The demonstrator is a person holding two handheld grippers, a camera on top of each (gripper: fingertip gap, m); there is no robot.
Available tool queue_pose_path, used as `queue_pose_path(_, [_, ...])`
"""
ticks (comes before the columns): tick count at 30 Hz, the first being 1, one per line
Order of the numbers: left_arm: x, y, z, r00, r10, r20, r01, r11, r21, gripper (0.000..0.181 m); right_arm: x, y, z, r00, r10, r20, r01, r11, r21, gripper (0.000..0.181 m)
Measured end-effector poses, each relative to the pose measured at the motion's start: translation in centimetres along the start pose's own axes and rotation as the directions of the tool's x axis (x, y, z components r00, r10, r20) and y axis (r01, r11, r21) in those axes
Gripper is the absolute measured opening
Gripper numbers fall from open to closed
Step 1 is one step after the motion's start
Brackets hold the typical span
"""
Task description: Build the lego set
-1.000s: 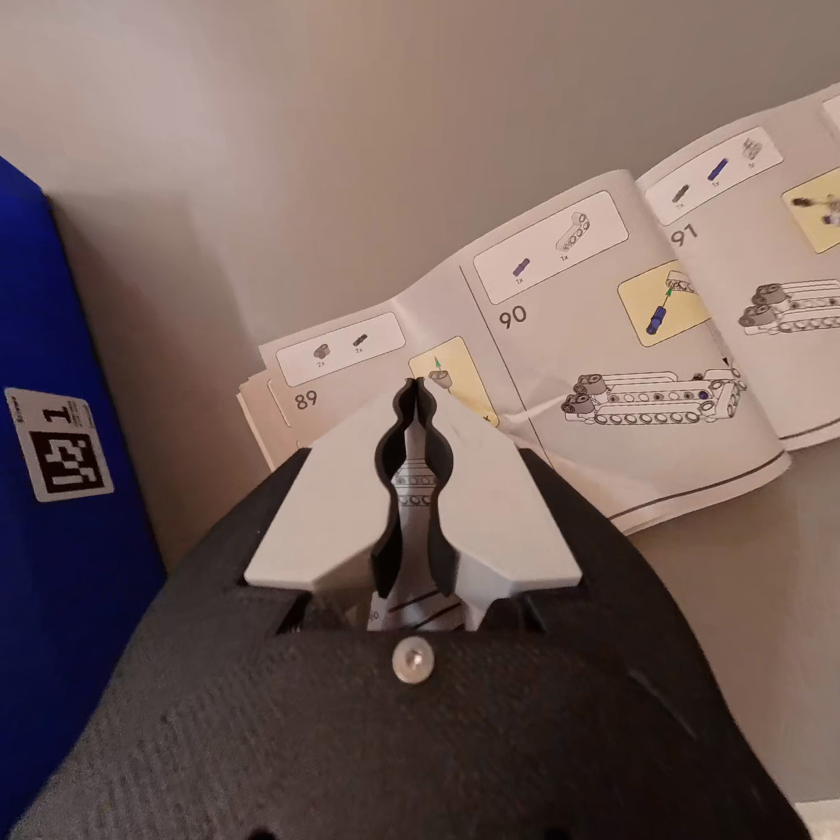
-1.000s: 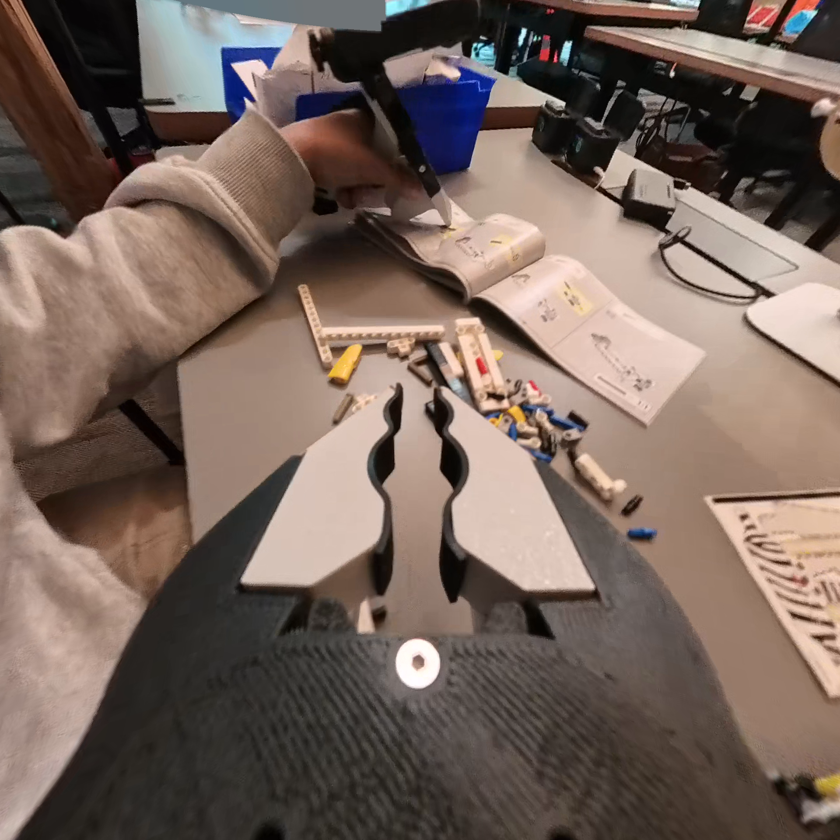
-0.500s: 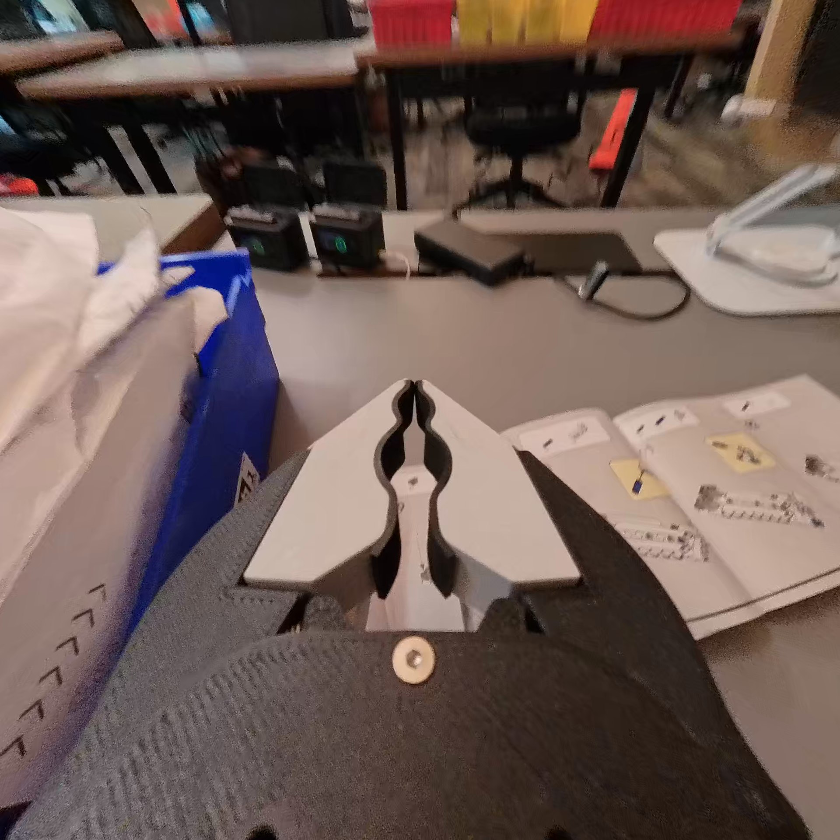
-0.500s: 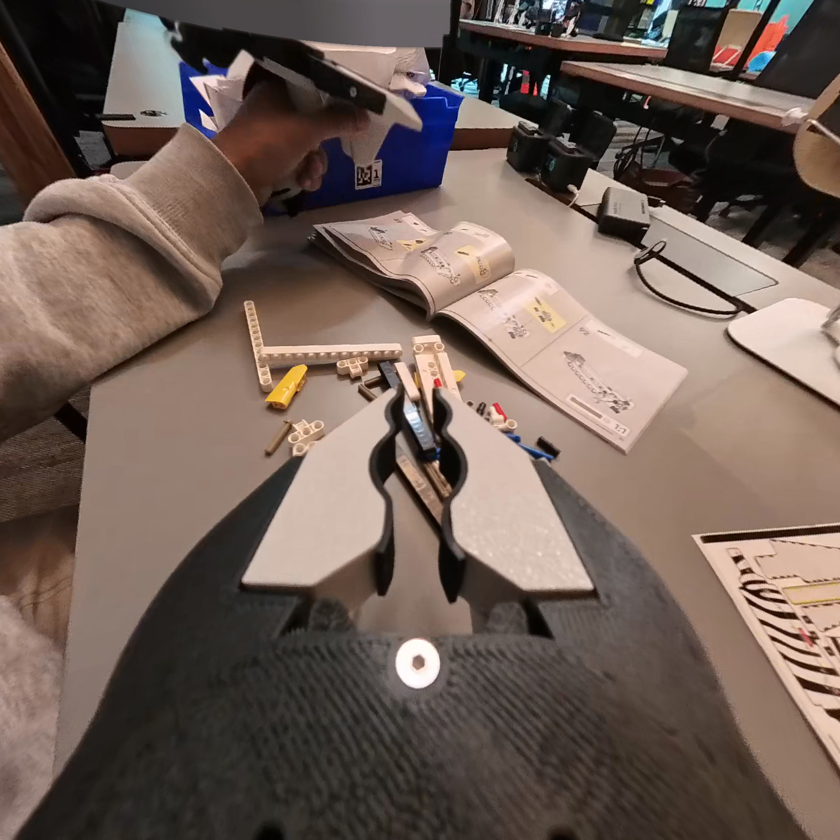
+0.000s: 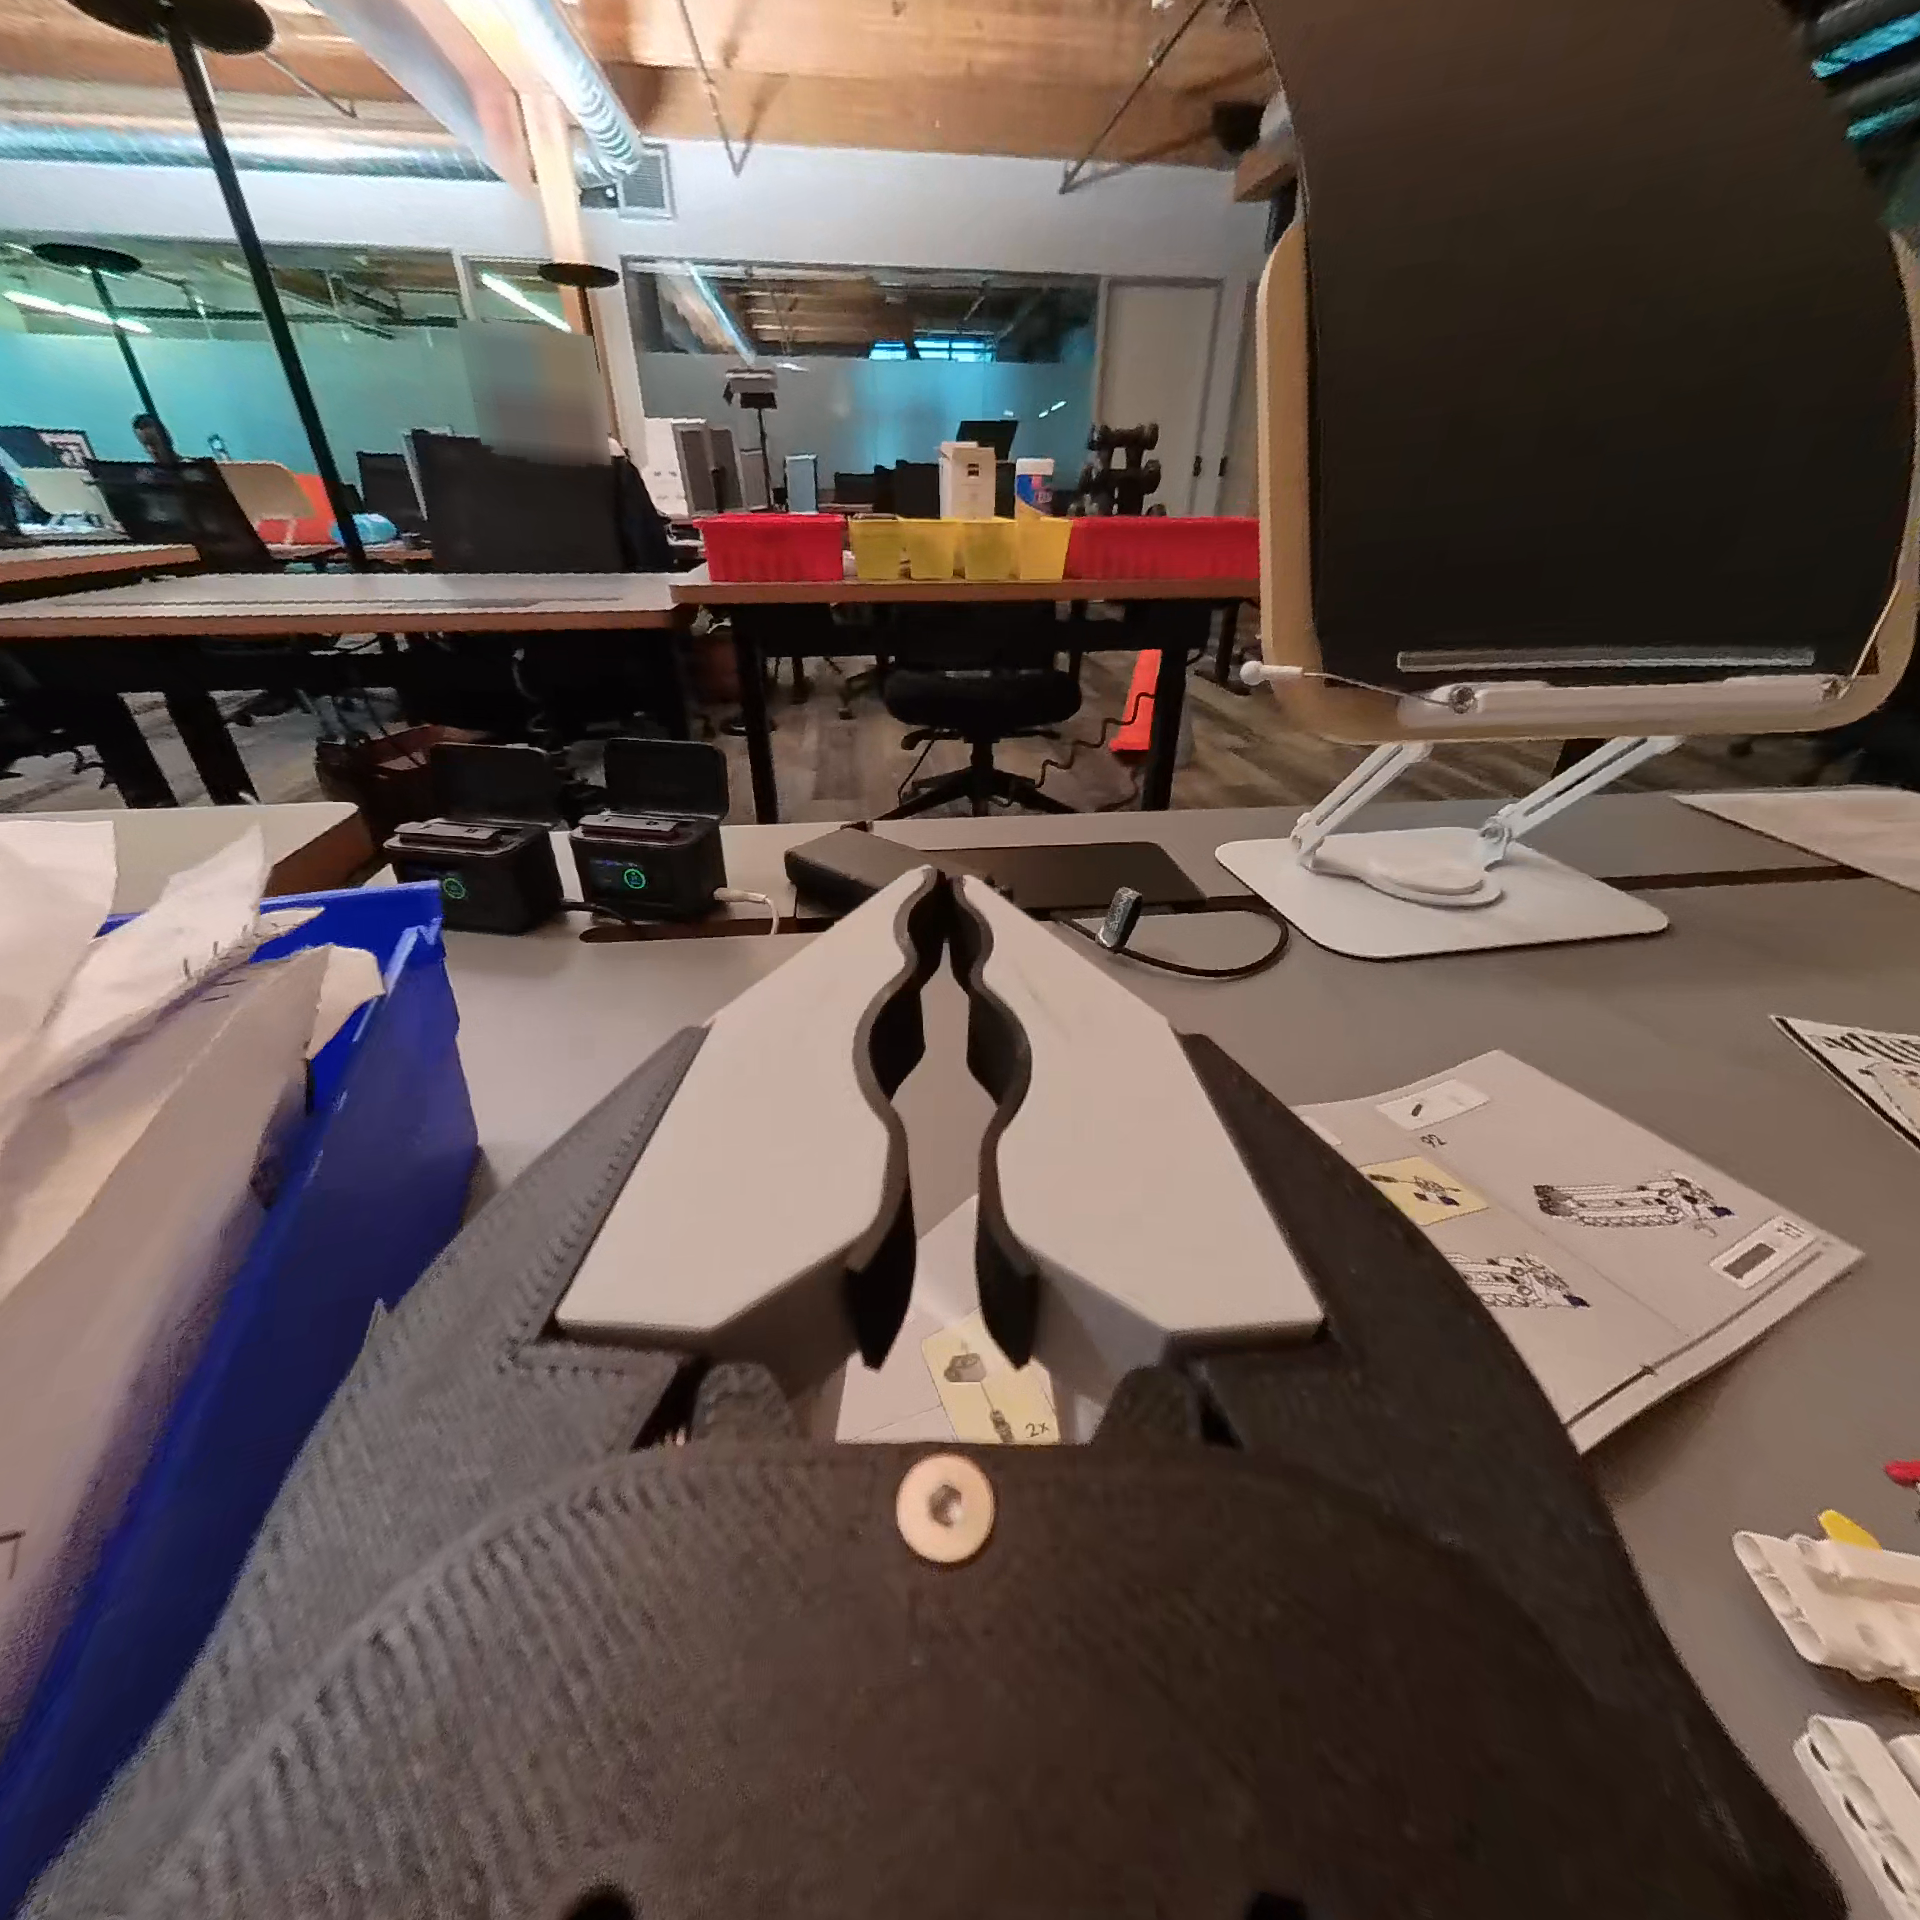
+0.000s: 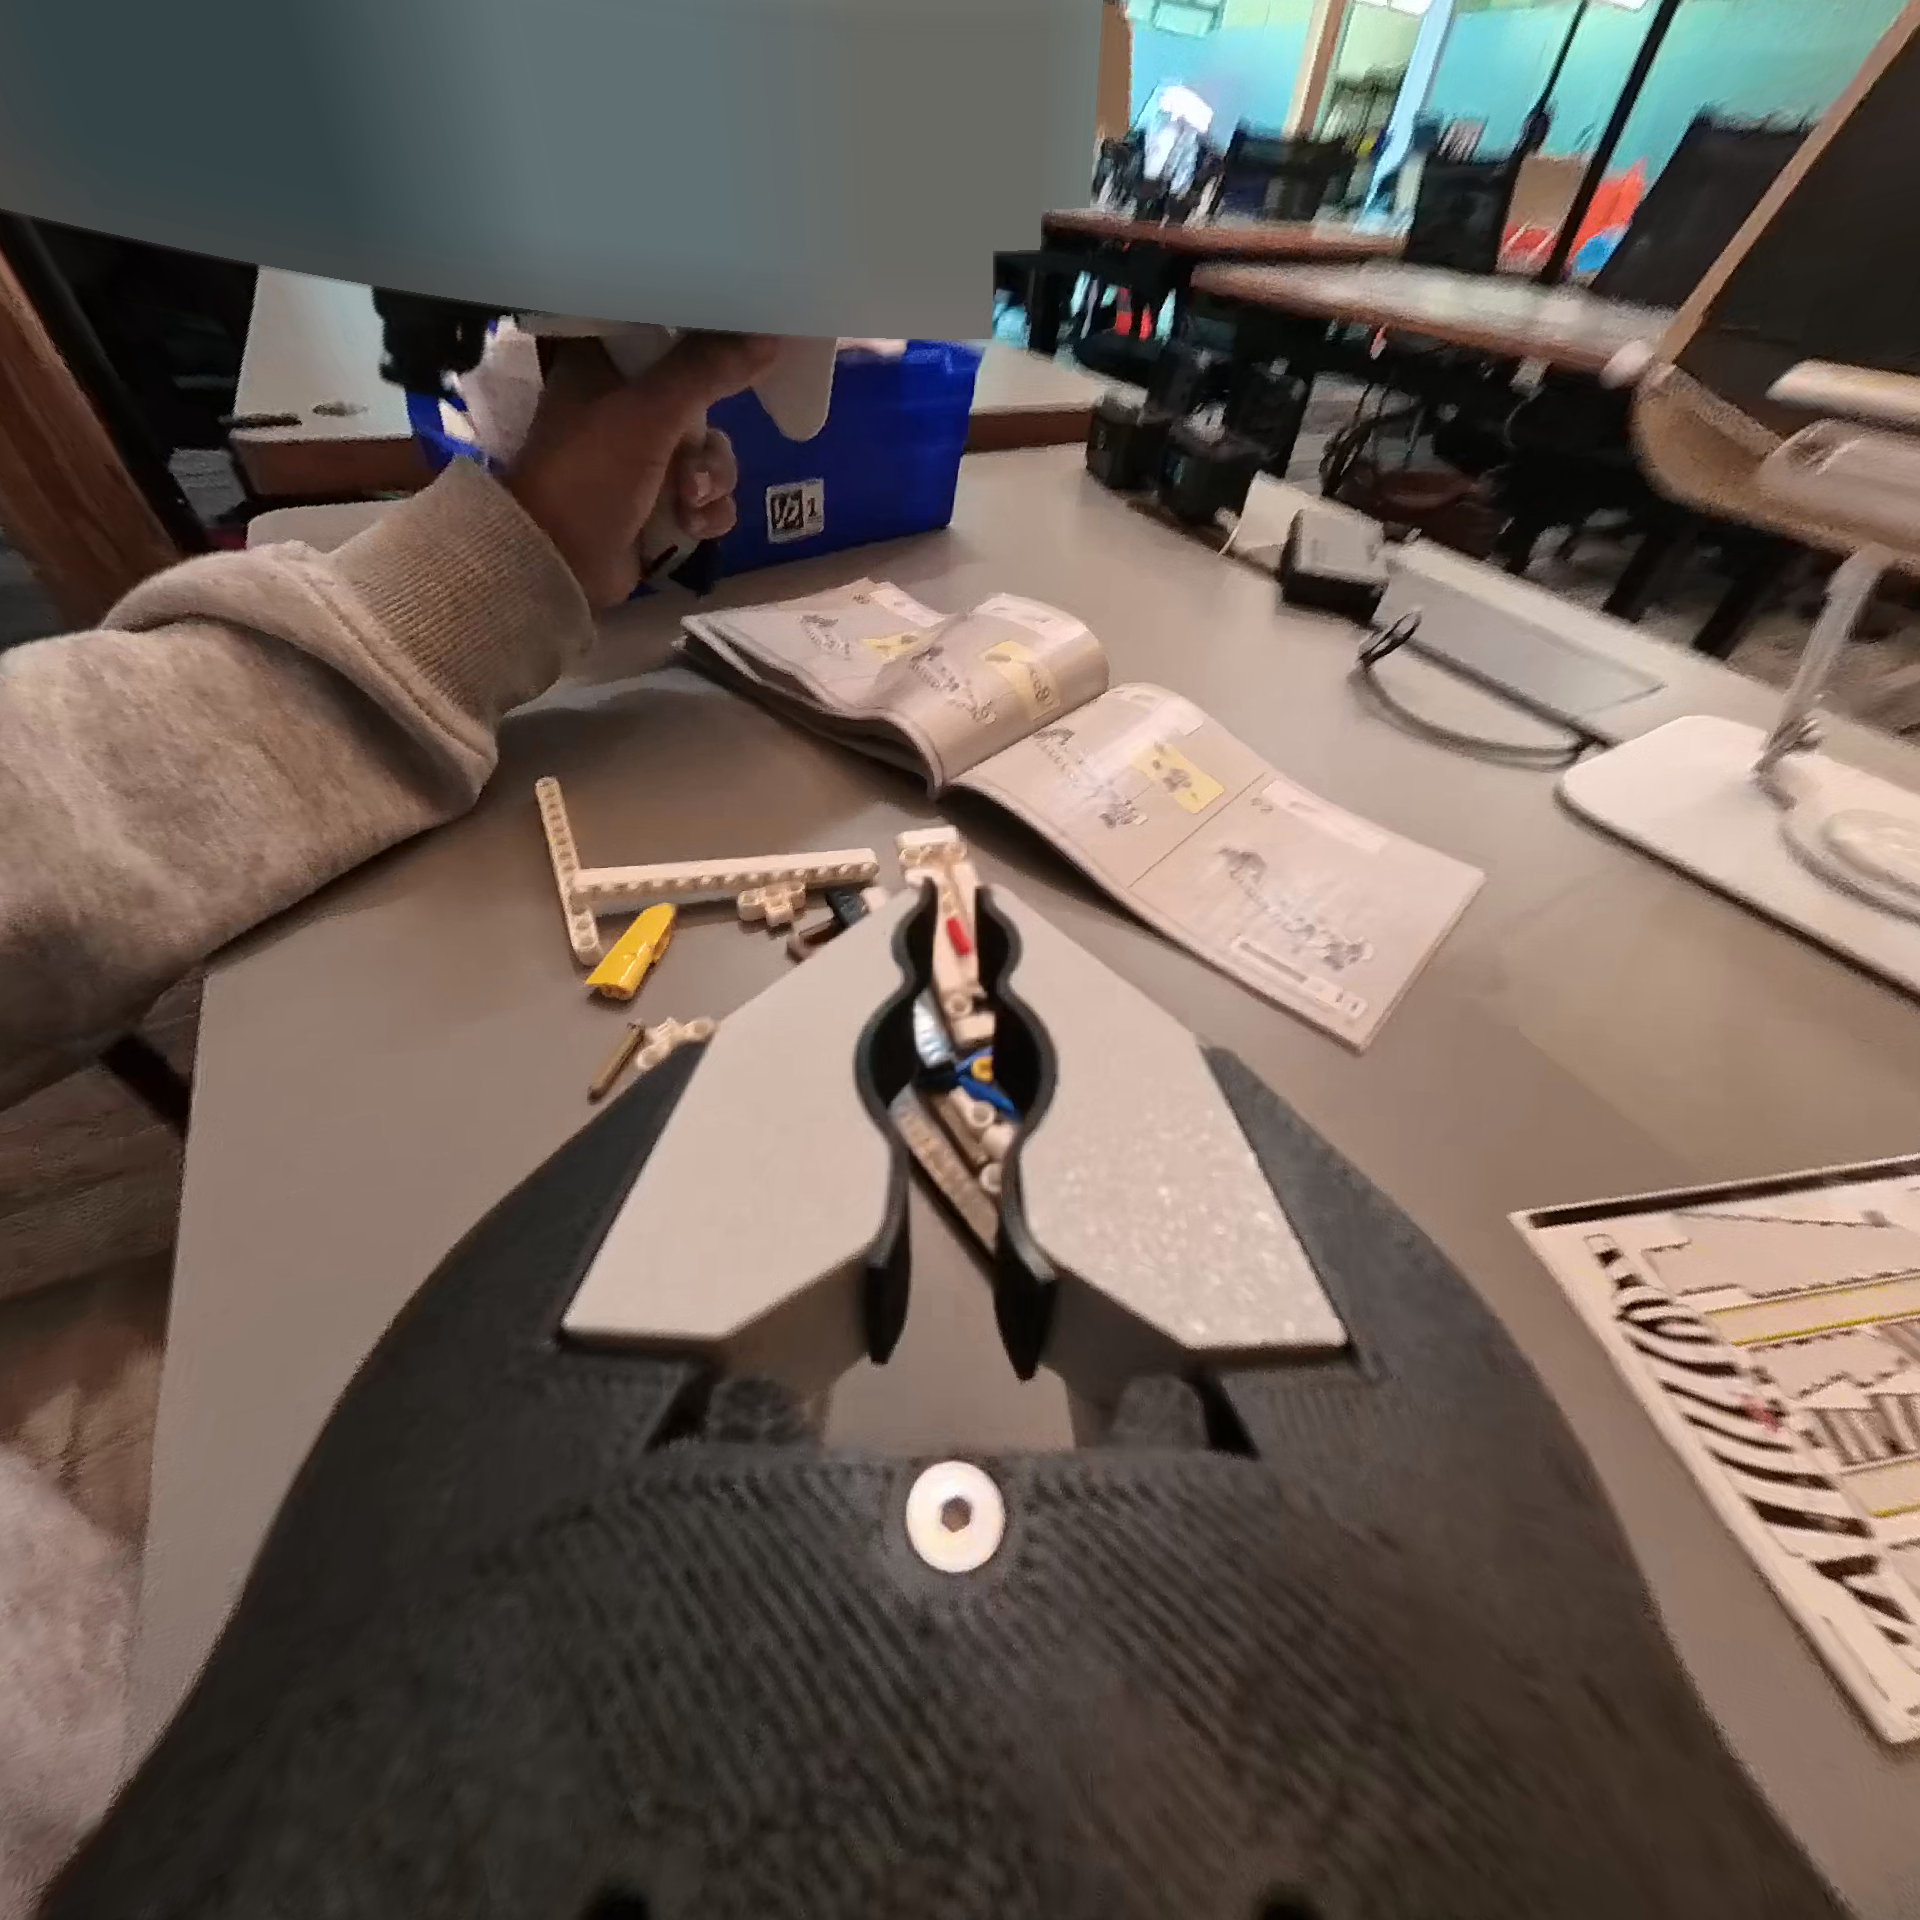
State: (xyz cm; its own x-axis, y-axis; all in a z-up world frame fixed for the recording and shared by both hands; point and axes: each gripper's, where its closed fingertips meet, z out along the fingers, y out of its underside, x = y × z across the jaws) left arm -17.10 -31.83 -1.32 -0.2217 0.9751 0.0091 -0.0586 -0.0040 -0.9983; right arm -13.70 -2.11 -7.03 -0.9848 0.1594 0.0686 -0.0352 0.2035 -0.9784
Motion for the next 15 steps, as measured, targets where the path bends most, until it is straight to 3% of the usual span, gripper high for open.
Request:
queue_pose_path(5, [-0.5, -0.7, -0.4, 0.999, -0.039, -0.011, 0.039, 0.999, 0.033, 0.0, 0.2, -1.9, -1.1, 0.997, -0.053, -0.048, 0.058, 0.992, 0.112, 0.0])
queue_pose_path(15, [-0.5, -0.9, -0.4, 0.996, -0.084, -0.035, 0.086, 0.996, 0.039, 0.0, 0.2, -1.0, -0.6, 1.0, -0.008, -0.019, 0.01, 0.997, 0.078, 0.0])
